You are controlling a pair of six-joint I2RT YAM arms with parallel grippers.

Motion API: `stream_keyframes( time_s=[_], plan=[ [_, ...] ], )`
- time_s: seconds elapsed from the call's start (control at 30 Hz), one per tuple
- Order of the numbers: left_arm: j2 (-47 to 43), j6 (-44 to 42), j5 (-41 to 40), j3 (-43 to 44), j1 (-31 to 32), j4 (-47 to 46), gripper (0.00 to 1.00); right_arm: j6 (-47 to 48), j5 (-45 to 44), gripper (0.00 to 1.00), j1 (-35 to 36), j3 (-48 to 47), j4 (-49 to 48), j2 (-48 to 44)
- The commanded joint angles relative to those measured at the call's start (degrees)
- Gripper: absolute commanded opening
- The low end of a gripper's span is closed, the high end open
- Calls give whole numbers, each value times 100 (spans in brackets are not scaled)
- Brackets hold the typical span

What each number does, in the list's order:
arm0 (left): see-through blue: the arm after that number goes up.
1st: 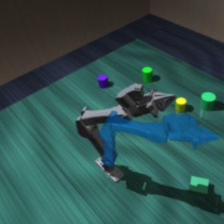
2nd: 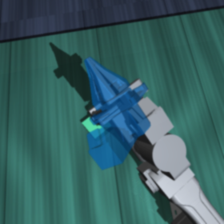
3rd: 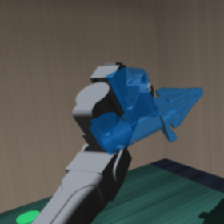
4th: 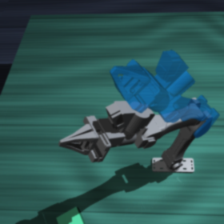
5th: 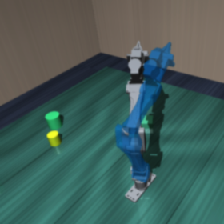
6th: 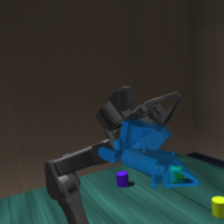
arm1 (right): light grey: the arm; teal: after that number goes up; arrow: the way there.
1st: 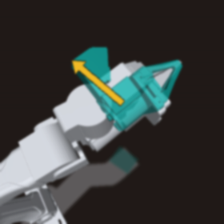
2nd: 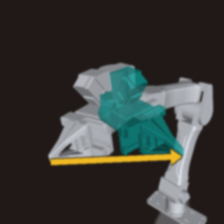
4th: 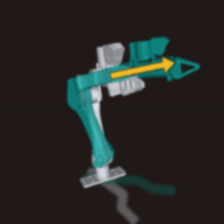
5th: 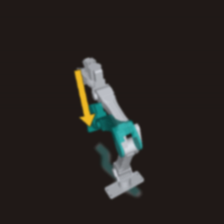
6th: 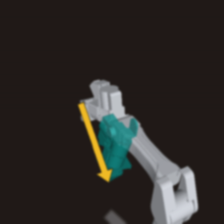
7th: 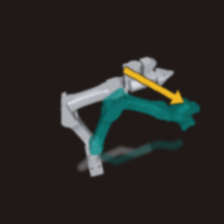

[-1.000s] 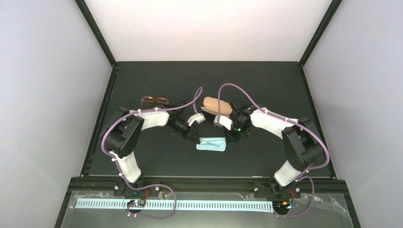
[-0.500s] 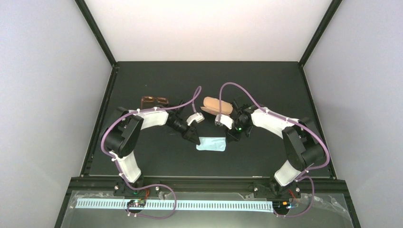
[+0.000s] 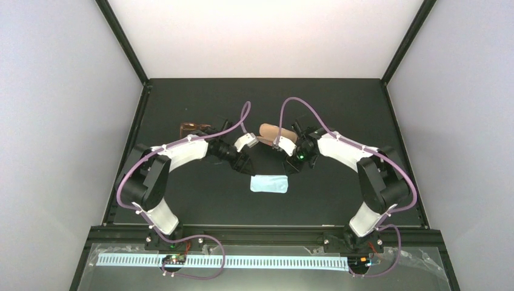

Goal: Organize the sunglasses

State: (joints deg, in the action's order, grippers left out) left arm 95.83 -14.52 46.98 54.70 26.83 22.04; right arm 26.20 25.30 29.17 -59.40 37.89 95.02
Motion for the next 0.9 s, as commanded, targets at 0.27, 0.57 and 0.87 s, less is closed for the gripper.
stream_keyframes(
  time_s=[0.27,0.57,0.87],
  plan=[
    [-120,-136,-142,129,-143,-106,67,-268,-41,40,-25,-91,-28,284],
    [-99,-226,-34,130,-126,-160,81,-358,-15,39,30,-218,-94,587],
    [-73,-221,-83,120,-125,-170,82,-609,-655,32,221,-2,-517,572]
  ],
)
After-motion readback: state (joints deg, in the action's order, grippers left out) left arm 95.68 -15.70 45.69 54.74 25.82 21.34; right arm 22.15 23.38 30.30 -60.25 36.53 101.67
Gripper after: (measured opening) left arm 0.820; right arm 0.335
